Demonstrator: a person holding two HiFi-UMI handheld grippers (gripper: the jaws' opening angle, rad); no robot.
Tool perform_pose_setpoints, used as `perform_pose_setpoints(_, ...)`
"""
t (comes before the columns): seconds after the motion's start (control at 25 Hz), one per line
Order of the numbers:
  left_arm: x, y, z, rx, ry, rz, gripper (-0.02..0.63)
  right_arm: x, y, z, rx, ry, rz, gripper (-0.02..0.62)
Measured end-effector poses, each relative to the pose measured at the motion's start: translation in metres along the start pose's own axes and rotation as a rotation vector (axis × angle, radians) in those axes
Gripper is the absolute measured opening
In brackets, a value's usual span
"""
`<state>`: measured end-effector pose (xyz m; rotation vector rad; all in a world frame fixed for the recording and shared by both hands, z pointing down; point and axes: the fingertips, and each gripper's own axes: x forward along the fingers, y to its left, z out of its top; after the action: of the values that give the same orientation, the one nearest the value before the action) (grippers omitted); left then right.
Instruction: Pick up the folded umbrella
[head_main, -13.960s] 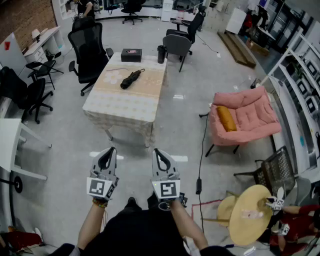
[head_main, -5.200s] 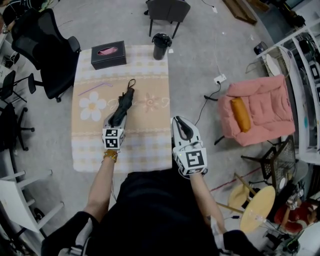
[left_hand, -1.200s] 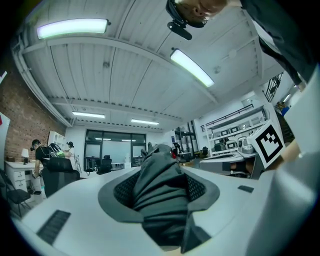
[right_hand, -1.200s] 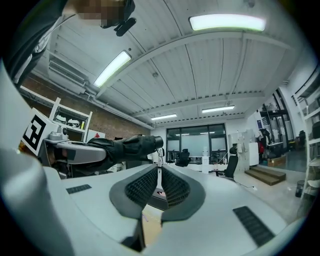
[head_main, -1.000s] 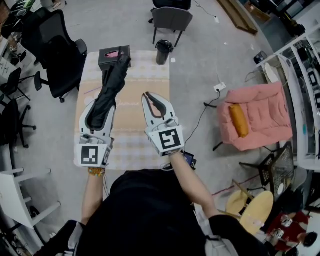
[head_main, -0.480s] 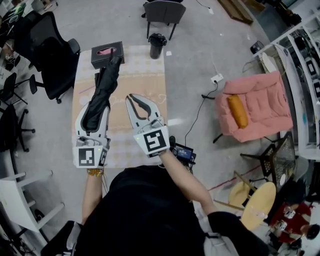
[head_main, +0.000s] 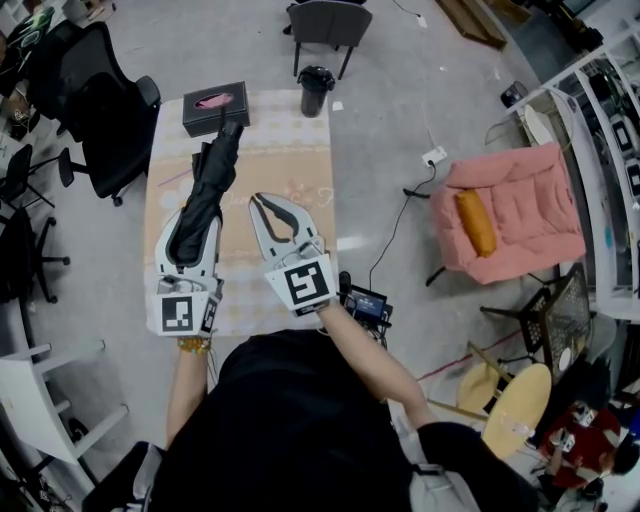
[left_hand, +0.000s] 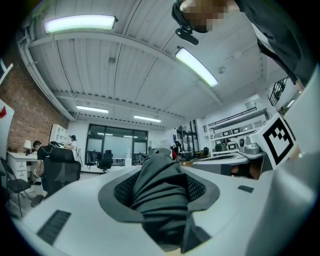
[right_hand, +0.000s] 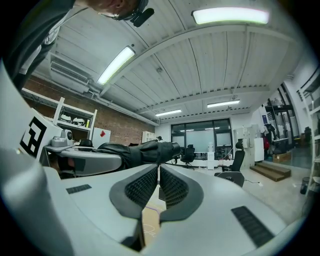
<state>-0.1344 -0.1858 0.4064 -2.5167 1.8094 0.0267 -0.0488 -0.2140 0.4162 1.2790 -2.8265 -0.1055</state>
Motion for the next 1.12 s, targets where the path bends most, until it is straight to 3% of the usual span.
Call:
perform_pose_setpoints(0.76,-0.004,-0.006,-0.026,-0.028,0.056,-0.007,0.209,-0.001,0.008,-0.017,0.058,0.063,0.018,0.017)
perform_pose_setpoints(1.12,-0.005,-0.004,-0.035,-0.044,0.071,-0.006,0.209,0.002,0.015,-0.026,0.024,0.085,0.03,0.017)
